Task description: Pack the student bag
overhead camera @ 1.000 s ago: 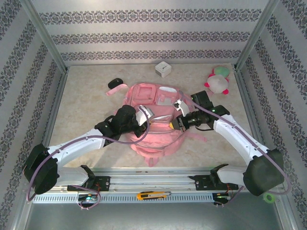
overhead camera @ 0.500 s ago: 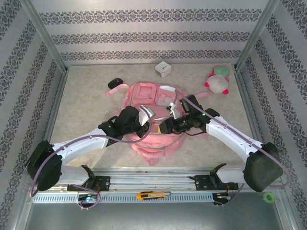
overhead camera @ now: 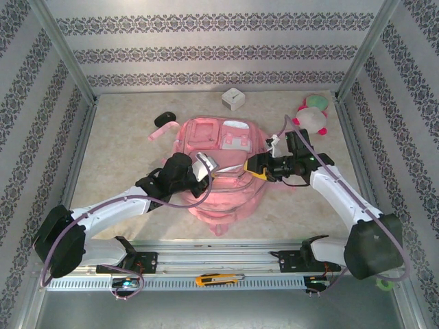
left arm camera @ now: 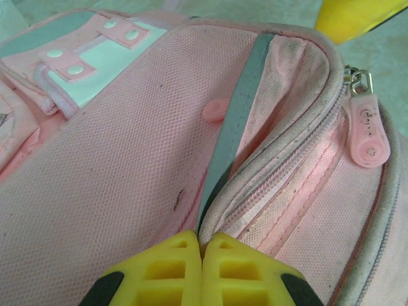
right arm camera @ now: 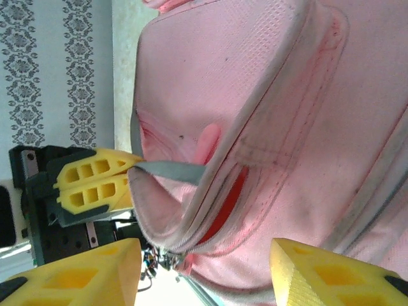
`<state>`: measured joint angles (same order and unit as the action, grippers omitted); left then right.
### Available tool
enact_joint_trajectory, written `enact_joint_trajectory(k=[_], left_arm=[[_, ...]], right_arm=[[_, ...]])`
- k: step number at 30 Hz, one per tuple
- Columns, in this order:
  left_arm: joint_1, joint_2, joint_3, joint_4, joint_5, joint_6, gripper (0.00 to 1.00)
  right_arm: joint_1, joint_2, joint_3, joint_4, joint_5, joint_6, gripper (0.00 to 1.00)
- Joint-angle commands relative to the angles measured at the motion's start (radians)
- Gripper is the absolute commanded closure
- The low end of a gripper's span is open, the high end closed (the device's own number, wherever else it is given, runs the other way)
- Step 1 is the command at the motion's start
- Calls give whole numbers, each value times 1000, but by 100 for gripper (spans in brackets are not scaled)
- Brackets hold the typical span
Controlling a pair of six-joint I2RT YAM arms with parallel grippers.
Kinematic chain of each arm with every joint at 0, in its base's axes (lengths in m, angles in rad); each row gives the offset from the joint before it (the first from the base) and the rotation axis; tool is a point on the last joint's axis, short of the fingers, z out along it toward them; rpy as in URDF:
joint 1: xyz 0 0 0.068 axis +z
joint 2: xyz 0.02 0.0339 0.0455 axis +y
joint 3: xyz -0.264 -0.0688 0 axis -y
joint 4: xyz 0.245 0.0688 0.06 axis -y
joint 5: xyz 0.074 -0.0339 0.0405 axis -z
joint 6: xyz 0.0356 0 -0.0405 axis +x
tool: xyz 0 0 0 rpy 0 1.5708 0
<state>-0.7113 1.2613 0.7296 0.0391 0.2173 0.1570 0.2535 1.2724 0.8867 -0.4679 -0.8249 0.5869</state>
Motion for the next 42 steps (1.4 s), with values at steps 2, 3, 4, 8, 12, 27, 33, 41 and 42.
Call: enact_joint_trajectory(k=[2,3,4,8,12,27,33,41,42], left_arm=[[15,-26,5,29,27,48,100],[15,-26,7,26,30,53,100],[15,-24,7,21,35,62,100],[16,-15,12,1,13,90,100],[16,-27,43,-50,-25,35,82],[-344,61,230,-333,-402,-392,60],[-346,140,263,-318,-429,-480,60],[-346,190,274,-197,-424,-510,55],[-346,195,272,-177,-424,-516,55]], right_arm=[[32,87,68,46,-23,35,50],[41,99,76,53,-26,38,51],[51,116,79,75,-36,48,52],[74,152,84,120,-60,77,69],[87,123,38,160,-11,133,93],[139,16,-59,285,69,288,97],[146,9,-52,290,72,302,97],[161,10,-49,293,72,309,98],[163,9,-51,294,72,310,98]])
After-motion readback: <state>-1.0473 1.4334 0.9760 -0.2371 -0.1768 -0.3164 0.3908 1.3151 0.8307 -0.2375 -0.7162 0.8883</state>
